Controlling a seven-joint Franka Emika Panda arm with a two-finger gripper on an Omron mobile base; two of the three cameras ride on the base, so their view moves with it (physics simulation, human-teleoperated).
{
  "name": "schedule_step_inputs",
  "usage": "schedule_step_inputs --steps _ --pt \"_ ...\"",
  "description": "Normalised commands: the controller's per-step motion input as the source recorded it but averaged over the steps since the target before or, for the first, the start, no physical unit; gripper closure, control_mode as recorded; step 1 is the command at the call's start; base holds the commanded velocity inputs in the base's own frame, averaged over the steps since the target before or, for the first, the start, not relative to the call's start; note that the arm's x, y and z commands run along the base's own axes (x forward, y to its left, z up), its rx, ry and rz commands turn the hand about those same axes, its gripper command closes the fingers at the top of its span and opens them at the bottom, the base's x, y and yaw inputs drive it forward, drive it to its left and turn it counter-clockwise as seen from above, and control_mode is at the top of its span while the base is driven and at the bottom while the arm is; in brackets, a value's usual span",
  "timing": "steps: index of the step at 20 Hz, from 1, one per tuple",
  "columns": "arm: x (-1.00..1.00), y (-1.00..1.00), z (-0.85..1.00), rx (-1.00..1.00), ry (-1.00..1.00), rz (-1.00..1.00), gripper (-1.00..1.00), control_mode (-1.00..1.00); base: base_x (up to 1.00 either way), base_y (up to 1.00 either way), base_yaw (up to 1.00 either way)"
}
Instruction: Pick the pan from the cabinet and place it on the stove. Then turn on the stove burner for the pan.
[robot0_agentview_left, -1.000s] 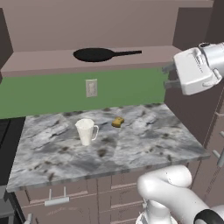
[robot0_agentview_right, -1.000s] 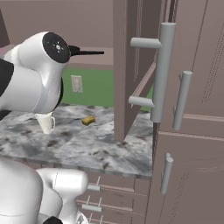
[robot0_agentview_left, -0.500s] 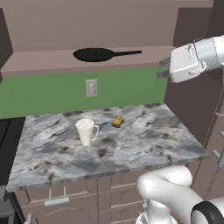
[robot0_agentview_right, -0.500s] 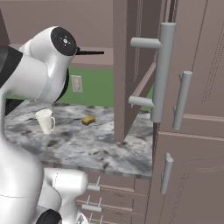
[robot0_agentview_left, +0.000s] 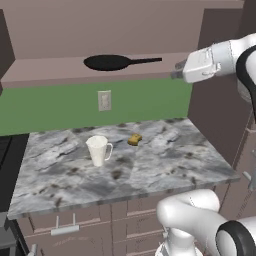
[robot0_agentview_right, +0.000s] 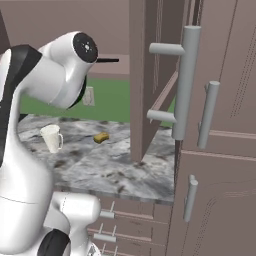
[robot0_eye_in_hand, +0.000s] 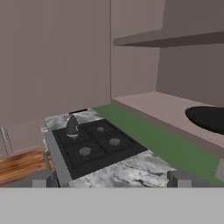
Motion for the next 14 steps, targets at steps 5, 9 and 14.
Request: schedule_step_inputs --steps 5,9,14 --pt "0.45 -0.03 0.00 0.07 -0.02 0.03 -1.00 -1.00 0.00 0.00 0.00" --pt "0.39 0.00 0.00 0.01 -0.02 0.11 -1.00 -1.00 0.00 0.00 0.00" --pt "0.36 -0.12 0.03 0.00 0.00 0.15 -1.00 -1.00 0.00 0.00 0.00"
